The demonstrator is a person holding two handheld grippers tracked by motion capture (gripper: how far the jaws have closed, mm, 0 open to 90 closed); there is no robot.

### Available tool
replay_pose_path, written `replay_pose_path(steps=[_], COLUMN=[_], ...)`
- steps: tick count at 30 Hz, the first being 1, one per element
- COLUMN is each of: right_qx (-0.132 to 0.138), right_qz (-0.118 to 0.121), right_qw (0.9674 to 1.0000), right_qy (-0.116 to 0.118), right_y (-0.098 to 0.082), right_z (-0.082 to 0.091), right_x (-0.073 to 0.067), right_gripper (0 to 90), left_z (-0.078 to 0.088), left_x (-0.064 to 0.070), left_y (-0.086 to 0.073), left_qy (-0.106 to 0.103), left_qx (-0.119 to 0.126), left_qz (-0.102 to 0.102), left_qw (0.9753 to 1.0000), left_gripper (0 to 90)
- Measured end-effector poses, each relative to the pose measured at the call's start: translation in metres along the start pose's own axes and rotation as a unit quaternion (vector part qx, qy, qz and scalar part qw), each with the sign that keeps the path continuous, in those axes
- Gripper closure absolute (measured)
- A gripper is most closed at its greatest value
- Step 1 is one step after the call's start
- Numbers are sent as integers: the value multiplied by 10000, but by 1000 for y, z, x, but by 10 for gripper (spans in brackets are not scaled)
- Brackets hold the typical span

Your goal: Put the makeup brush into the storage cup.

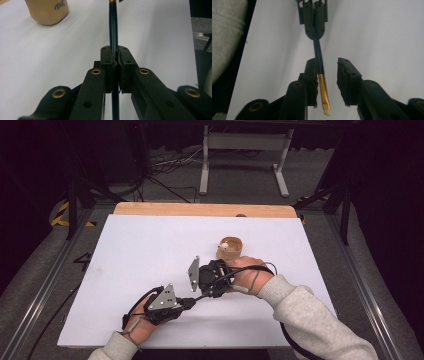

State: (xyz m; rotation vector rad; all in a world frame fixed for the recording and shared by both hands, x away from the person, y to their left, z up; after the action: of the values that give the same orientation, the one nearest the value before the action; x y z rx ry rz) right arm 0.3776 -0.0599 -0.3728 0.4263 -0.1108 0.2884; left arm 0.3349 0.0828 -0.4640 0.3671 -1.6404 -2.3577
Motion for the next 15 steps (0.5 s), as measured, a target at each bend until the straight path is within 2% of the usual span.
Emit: replay_pose_path(steps=[2, 3, 4, 5, 6, 9, 10, 13, 15], right_qx=[464, 464, 743, 743, 994, 1359, 1533, 1787, 1956], right_qz=[-161, -161, -217, -217, -297, -399, -433, -498, -547], right_qw=[9986, 9986, 9966, 9966, 9940, 9889, 9861, 9811, 9773], right_qy=[-208, -208, -273, -273, -358, -451, -462, -554, -607], right_y=[-6, -6, -9, -9, -13, -18, -20, -25, -30], right_z=[11, 11, 16, 16, 22, 29, 32, 36, 38], right_x=[0, 0, 0, 0, -1, -4, -5, -6, -8], right_gripper=[647, 647, 622, 622, 608, 589, 581, 567, 564], left_z=[0, 1, 1, 1, 2, 2, 1, 0, 0], left_x=[0, 0, 0, 0, -1, -1, -1, -1, -1], left_y=[-1, -1, -1, -1, -1, -2, -3, -4, -4], left_qy=[-53, -73, -118, -134, -145, -197, -213, -257, -306], left_qx=[121, 171, 285, 341, 391, 514, 551, 655, 809], left_qz=[29, 31, 30, 40, 55, 89, 67, 99, 130], left_qw=[9999, 9998, 9995, 9993, 9991, 9984, 9982, 9975, 9962], left_gripper=[840, 840, 840, 840, 840, 840, 840, 840, 840])
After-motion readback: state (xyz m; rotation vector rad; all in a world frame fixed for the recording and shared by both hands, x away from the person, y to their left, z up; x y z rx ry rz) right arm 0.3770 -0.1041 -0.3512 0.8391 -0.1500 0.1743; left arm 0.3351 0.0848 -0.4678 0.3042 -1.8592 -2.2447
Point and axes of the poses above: each handheld gripper's, and its own axes: z roughly backward along the jaws, y roughly out of its top, x roughly to its right, the point moved 4 cm from there along -z, roughly forward along the jaws, and after that the axes turned 12 degrees about x, right-handed, at the moved point
